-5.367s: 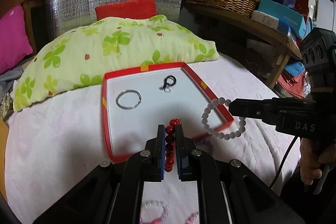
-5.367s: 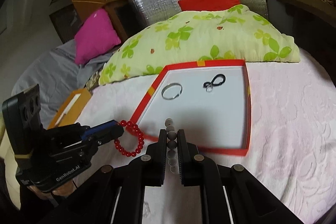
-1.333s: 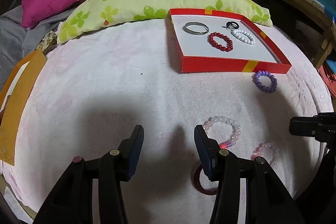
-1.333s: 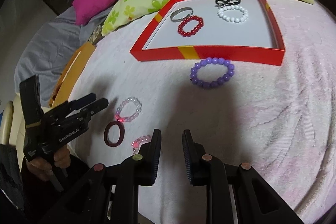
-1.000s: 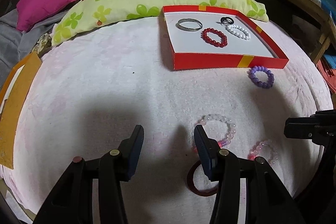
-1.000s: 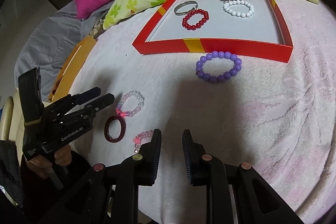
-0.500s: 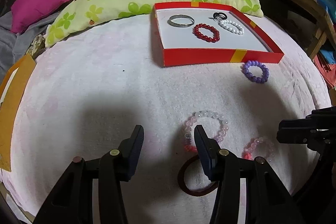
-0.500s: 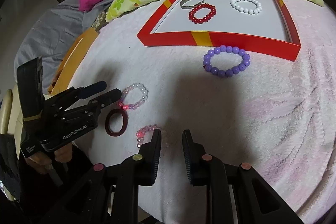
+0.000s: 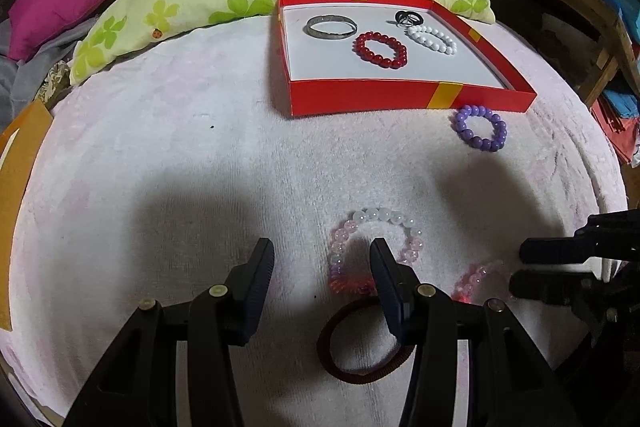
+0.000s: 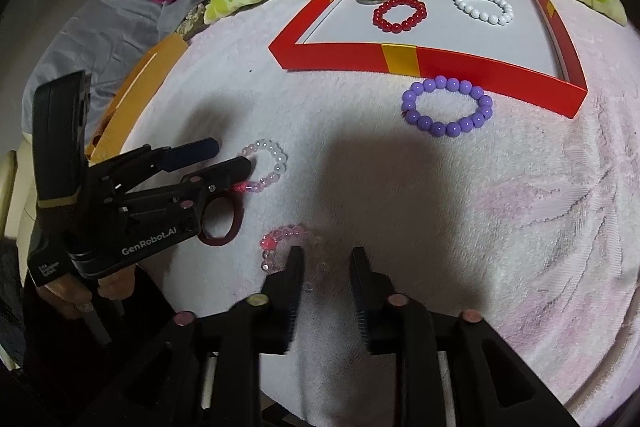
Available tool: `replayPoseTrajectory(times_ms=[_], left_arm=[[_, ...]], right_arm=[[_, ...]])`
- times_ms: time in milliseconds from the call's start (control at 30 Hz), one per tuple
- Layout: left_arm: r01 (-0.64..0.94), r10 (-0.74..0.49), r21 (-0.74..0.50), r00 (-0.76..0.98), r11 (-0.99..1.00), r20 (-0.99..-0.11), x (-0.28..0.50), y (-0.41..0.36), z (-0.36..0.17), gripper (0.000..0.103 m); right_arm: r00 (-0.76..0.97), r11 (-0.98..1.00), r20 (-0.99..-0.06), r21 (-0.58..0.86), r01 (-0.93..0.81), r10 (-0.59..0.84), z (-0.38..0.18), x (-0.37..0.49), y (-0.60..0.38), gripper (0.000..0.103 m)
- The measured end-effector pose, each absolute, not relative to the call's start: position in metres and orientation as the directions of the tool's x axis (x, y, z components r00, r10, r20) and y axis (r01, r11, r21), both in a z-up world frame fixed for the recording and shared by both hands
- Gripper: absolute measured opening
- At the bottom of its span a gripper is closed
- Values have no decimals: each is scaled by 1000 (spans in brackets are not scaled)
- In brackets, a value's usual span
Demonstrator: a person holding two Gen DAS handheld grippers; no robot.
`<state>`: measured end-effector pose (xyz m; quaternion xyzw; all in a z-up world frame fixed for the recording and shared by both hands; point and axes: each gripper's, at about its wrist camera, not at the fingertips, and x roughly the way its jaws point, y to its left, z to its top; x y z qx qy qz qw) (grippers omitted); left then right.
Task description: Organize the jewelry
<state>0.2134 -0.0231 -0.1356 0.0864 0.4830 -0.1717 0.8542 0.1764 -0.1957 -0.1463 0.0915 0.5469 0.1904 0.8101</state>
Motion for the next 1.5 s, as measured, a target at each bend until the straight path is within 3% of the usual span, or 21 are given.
replayPoseTrajectory(times_ms=[67, 200, 433, 633, 800, 1033, 1500], left_arm=[[375, -207, -16, 477, 927, -854, 213, -24, -135, 51], [374, -200, -7, 481, 928, -854, 213, -25, -136, 51], [376, -191, 6, 484, 927, -854, 212, -26, -136, 51], [378, -189, 8, 483, 926, -855, 212, -27, -136, 51], [378, -188, 10, 483, 926, -855, 213, -28, -136, 51], [377, -190, 7, 482, 926, -855, 214, -27, -137, 51], [381, -196, 3, 481, 924, -854, 215, -27, -138, 51]], right_arm=[[339, 915, -852, 344, -210, 398, -146, 175, -194, 52], [370, 923, -852, 297, -244, 372, -145, 169, -185, 52], [391, 931, -857, 241, -272, 336, -148, 164, -177, 37], [409, 936, -862, 180, -302, 298, -151, 160, -167, 31], [433, 942, -865, 120, -314, 255, -153, 157, -164, 14], [461, 952, -855, 108, -288, 236, -151, 161, -170, 12], [487, 984, -856, 176, -40, 173, -149, 180, -228, 12]])
